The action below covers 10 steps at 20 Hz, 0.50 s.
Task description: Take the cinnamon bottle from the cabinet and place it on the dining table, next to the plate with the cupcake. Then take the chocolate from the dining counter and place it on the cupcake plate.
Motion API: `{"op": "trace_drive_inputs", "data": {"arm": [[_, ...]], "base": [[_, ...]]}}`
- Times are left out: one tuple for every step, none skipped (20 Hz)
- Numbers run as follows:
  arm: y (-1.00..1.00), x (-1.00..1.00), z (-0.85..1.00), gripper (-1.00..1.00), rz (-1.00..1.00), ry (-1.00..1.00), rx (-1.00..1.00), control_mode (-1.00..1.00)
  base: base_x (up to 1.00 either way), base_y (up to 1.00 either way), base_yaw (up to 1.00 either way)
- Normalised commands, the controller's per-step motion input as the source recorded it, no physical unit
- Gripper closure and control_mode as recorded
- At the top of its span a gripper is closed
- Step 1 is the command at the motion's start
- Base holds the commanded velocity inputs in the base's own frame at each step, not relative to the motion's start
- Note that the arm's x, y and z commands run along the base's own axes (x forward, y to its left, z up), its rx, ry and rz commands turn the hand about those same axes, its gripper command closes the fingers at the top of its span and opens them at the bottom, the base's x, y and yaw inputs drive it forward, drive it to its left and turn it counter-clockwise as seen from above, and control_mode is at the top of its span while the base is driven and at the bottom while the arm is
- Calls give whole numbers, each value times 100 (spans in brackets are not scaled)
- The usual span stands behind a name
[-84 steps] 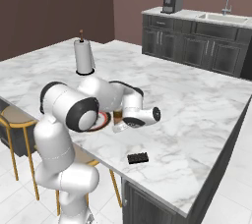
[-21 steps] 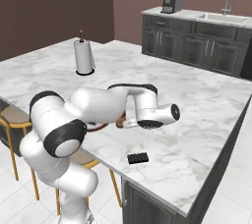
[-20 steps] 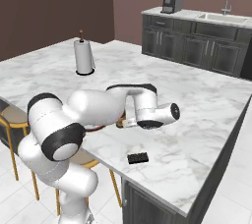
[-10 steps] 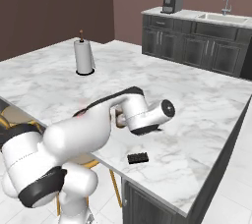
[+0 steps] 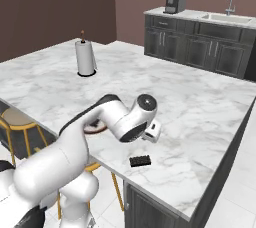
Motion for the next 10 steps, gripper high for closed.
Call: {"op": "trace_drive_inputs", "data": {"arm": [[0,-42,2,-100,-28,26,-12,-100],[0,-40,0,-100,-28,28,-16,-100],[0,-40,0,-100,-28,30,-17,-100],[0,-37,0,-100,-28,33,-17,-100],[0,-32,0,-100,-27,41,-12,-100],[0,-25,0,-100,-26,49,-9,-100],[-4,-18,0,-100,-25,54,-5,-100],[-10,-14,0,-100,-24,56,-1,-100],[-13,-17,0,-100,-23,53,0,-100],[-13,-19,-5,-100,-23,50,0,-100]], "base": [[0,0,0],[0,0,0],[0,0,0],[0,0,0],[0,0,0],[0,0,0],[0,0,0],[0,0,0],[0,0,0],[0,0,0]]}}
